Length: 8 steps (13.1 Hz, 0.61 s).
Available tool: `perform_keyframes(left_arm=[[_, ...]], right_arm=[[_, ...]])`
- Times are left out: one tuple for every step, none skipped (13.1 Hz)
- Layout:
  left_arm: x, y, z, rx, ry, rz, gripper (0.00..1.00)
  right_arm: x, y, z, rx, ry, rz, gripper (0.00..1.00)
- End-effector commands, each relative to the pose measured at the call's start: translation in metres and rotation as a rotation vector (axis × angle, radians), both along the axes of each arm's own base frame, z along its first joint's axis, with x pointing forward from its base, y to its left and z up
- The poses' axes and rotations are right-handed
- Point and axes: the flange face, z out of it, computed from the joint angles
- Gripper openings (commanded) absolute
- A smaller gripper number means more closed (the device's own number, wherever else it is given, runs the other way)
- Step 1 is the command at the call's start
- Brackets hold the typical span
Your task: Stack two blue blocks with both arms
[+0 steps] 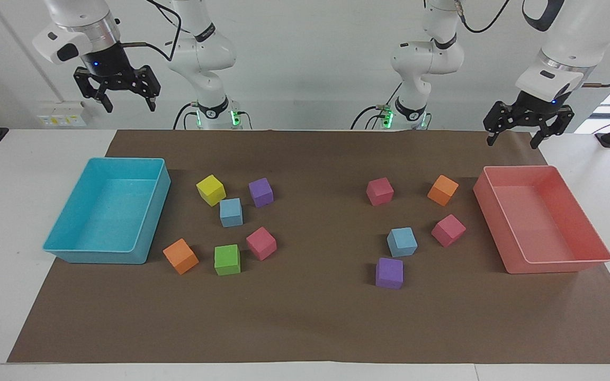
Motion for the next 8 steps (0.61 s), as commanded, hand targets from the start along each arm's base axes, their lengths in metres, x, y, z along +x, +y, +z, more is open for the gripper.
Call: perform_keyframes(left_arm=[[0.0039,-0.0027,0.0023,-0.009,-0.016,0.009,1.00],[0.0042,-0.0028,0.0013,-0.009,-0.013,0.009,1.00],[0.0046,-0.0036,0.0011,-0.009,-0.013,0.007,1.00],[0.0047,-0.0045,0.0013,-0.009,-0.015,0.006,1.00],[0.0047,-0.0045,0.0020,-0.009,-0.016,0.006,1.00],[0.0055,-0.0072,0.0010,-0.009,-0.015,0.001,1.00],[0.0072,-0.0082,0.0004,-0.009,-0.013,0.000,1.00],[0.0099,-0.0084,-0.0013,-0.009,-0.010,0.000,1.00]], right_arm=[[-0.0081,-0.0003,0.0005,0.004,0.003,0.014,1.00],[-0.0081,-0.0003,0.0005,0.004,0.003,0.014,1.00],[-0.0081,-0.0003,0.0005,0.004,0.003,0.014,1.00],[-0.0081,-0.0003,0.0005,0.005,0.003,0.016,1.00],[-0.0083,-0.0003,0.0004,0.005,0.004,0.016,1.00],[-0.0083,-0.0003,0.0004,0.005,0.004,0.016,1.00],[-0.0083,-0.0003,0.0004,0.005,0.004,0.016,1.00],[-0.0083,-0.0003,0.0004,0.005,0.004,0.016,1.00]])
